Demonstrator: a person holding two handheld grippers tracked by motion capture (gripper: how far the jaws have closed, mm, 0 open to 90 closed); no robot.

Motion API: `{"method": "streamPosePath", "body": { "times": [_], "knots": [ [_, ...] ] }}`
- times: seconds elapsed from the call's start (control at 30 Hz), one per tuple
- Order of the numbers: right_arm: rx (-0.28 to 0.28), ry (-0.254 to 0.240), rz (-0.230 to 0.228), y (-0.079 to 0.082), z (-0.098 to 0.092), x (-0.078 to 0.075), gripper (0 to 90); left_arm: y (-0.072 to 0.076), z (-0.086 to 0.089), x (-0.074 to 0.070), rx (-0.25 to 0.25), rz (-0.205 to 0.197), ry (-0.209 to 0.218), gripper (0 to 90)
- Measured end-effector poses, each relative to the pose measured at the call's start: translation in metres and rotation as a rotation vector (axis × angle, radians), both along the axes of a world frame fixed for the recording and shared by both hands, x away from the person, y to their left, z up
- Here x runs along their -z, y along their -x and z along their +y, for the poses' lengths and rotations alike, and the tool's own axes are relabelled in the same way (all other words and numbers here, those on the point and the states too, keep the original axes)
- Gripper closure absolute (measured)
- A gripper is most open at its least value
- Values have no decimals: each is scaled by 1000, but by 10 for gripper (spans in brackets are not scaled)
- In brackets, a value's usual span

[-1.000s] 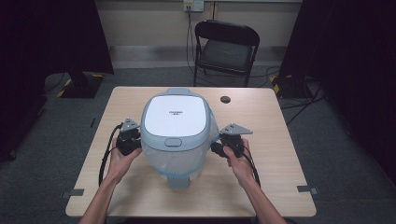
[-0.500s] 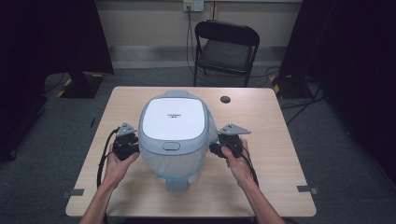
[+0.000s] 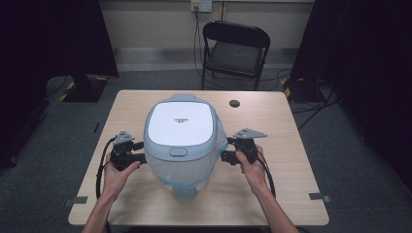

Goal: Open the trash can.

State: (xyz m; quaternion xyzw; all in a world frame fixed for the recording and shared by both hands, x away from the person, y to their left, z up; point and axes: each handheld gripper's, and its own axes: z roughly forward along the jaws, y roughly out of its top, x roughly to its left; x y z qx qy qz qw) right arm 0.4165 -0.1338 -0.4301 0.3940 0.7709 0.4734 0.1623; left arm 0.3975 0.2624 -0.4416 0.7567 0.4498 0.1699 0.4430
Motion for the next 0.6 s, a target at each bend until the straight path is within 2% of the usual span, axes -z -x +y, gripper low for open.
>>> {"method": "streamPosePath", "body": {
  "times": [0.13, 0.17, 0.2, 0.33, 0.47, 0.6],
  "knots": [
    [7, 18, 26, 1, -10, 5, 291, 13, 7, 2, 28, 5, 23, 345],
    [10, 25, 30, 3, -13, 7, 286, 17, 7, 2, 18, 1, 31, 357],
    [13, 28, 37, 4, -15, 9, 277, 21, 8, 3, 32, 3, 34, 392],
    [27, 44, 62, 9, -24, 17, 271, 37, 8, 6, 70, 1, 61, 406],
    [38, 38, 75, 14, -32, 22, 269, 49, 8, 11, 94, 15, 96, 466],
    [39, 47, 76, 18, -35, 25, 269, 61, 2, 15, 139, 35, 99, 558]
  ]
}}
